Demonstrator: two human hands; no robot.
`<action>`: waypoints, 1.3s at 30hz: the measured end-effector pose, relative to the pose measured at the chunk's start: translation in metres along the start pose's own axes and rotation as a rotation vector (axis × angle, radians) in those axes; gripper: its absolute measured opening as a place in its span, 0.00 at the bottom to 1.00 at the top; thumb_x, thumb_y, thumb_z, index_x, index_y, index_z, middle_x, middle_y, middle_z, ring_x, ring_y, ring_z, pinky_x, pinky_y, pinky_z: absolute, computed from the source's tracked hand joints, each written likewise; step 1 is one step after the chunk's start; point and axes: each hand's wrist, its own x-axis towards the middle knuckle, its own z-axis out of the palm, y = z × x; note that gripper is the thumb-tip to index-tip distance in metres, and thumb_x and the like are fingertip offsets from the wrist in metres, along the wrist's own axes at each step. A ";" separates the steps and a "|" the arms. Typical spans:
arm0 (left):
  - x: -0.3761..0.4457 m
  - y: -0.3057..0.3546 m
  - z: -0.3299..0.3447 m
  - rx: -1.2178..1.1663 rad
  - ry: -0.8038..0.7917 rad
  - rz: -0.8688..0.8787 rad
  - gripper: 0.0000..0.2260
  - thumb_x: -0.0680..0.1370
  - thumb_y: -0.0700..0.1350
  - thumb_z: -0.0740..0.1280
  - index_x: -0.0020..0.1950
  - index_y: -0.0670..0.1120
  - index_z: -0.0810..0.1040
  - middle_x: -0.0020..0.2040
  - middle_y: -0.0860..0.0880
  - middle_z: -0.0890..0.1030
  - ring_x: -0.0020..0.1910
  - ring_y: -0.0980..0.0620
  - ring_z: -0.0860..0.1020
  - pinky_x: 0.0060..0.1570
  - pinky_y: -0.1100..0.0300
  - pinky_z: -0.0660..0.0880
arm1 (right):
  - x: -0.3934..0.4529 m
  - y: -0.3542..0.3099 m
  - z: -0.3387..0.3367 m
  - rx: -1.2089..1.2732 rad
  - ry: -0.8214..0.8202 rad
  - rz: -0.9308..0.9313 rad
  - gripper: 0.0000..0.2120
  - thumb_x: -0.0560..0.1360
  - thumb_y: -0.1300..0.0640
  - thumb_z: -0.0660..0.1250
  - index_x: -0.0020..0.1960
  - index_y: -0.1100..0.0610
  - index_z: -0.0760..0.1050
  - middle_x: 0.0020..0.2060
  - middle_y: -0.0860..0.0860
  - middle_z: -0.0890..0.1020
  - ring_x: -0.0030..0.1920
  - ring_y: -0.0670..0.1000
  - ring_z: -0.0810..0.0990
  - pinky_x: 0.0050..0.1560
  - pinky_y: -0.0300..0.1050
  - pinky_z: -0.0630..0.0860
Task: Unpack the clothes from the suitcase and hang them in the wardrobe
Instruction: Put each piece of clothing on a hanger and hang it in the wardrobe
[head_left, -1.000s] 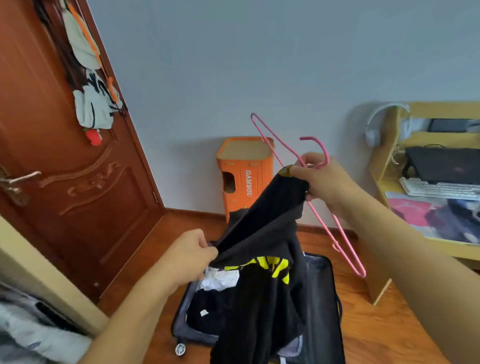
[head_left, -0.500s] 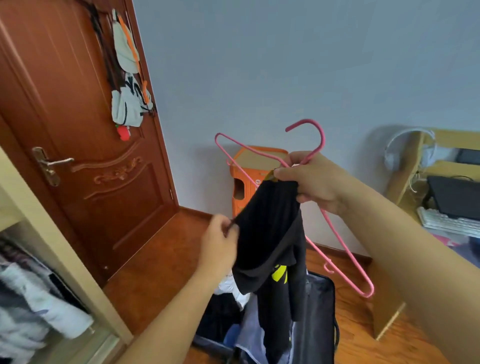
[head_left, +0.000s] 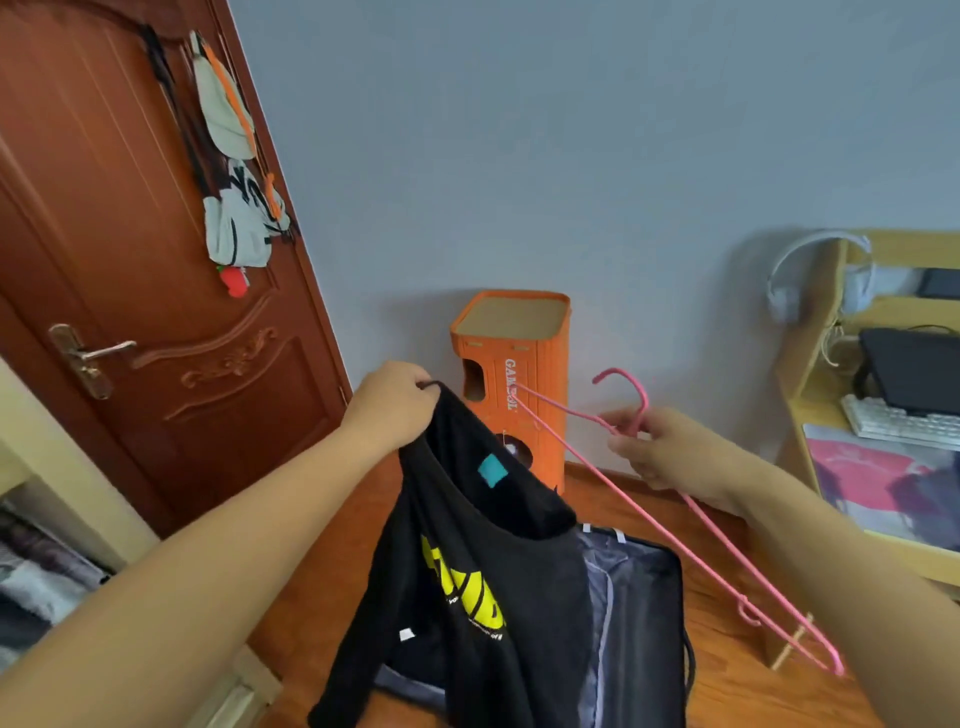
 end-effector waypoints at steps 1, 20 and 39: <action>0.003 -0.005 0.006 0.022 -0.009 -0.022 0.13 0.82 0.47 0.62 0.45 0.44 0.84 0.41 0.46 0.83 0.43 0.46 0.81 0.44 0.53 0.79 | -0.003 0.002 0.000 -0.075 0.093 -0.048 0.08 0.82 0.61 0.62 0.54 0.51 0.79 0.25 0.47 0.74 0.25 0.46 0.68 0.27 0.36 0.67; -0.028 0.039 0.002 0.319 0.258 0.413 0.15 0.84 0.53 0.61 0.41 0.50 0.78 0.30 0.52 0.75 0.37 0.42 0.78 0.37 0.51 0.75 | -0.007 -0.058 0.068 -0.339 0.167 -0.235 0.15 0.82 0.54 0.61 0.38 0.57 0.75 0.32 0.50 0.84 0.38 0.50 0.81 0.48 0.53 0.77; -0.022 0.071 -0.038 0.375 0.255 0.698 0.13 0.86 0.53 0.55 0.64 0.52 0.75 0.46 0.46 0.83 0.46 0.40 0.81 0.39 0.49 0.75 | -0.046 -0.016 0.065 -0.306 0.852 -0.730 0.05 0.79 0.55 0.62 0.52 0.55 0.73 0.48 0.47 0.75 0.48 0.52 0.74 0.51 0.48 0.70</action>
